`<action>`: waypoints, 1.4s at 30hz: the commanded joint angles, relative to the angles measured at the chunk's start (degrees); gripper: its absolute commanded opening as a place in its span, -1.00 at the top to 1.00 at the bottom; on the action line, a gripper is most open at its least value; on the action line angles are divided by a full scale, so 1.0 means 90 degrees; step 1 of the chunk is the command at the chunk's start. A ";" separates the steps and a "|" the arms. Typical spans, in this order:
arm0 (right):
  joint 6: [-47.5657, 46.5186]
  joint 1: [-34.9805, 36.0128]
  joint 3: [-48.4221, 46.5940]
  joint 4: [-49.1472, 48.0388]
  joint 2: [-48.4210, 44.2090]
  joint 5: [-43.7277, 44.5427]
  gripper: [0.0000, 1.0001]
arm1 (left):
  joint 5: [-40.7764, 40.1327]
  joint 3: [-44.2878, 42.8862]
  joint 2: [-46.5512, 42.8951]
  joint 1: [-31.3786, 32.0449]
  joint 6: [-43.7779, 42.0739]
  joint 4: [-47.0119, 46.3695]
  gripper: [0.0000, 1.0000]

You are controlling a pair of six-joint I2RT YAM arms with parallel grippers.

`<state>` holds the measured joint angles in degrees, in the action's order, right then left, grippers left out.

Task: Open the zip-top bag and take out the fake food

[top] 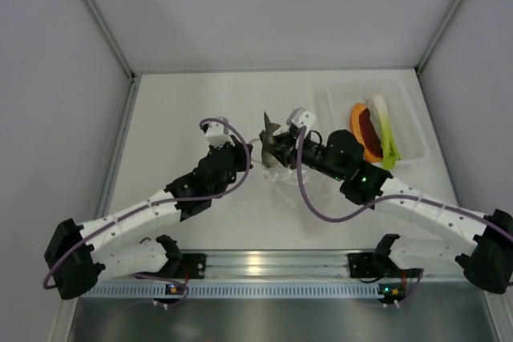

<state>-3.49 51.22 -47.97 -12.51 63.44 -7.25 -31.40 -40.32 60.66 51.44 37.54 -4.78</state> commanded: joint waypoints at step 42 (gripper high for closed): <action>0.3007 -0.0906 -0.0537 -0.1097 -0.1219 0.3949 1.00 | 0.0315 -0.0950 0.0057 -0.0647 -0.0538 0.1349 1.00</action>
<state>29.54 44.12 -47.20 -32.75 51.48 28.23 -25.78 -46.74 62.50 46.15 32.23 5.54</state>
